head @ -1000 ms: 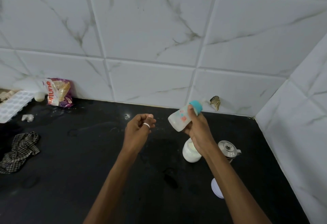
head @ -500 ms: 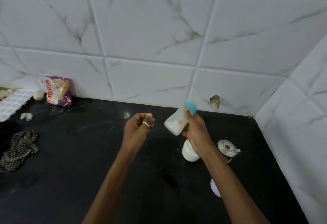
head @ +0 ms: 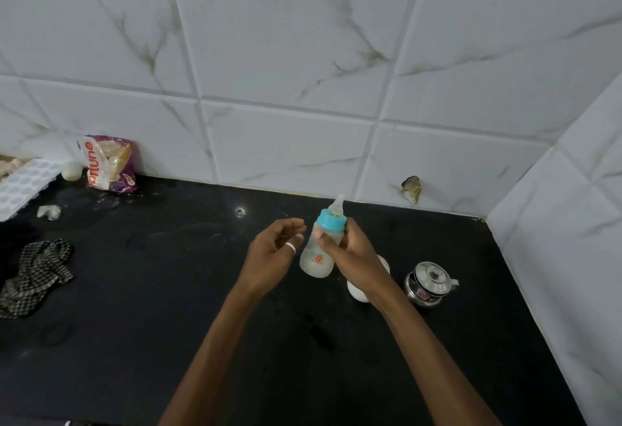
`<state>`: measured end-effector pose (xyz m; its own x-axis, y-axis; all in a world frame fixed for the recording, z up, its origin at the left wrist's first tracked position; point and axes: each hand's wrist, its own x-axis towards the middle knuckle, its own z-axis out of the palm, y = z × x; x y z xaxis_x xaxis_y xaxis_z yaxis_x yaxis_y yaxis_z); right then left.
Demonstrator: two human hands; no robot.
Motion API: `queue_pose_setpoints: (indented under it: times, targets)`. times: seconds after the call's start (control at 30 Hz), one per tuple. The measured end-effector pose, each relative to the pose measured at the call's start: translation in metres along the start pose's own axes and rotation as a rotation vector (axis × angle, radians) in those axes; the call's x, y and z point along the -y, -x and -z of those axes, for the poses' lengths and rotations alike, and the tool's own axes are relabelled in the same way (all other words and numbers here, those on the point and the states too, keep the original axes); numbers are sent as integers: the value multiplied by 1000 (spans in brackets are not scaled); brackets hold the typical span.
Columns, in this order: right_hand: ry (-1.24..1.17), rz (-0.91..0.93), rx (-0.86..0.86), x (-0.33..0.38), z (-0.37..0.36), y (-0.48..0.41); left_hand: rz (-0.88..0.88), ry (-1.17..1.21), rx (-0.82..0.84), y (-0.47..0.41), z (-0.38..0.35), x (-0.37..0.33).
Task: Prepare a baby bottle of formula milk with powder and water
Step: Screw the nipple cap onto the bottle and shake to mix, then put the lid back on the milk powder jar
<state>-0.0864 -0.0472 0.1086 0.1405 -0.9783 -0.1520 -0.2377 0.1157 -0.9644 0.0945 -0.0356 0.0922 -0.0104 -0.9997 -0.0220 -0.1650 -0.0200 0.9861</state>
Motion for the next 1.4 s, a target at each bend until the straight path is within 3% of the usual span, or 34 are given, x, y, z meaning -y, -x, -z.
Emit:
queue_pose_setpoints:
  times: [0.17, 0.57, 1.07, 1.4]
  targets:
    - [143, 10, 7, -7, -7, 0, -24, -87, 208, 2, -6, 11]
    - [314, -87, -37, -61, -31, -22, -145, -298, 75, -3, -26, 72]
    - [329, -270, -76, -111, -56, -63, -38, -333, 90, -33, -34, 141]
    - [312, -292, -69, -117, -59, -60, 92, -414, 117, -36, -35, 153]
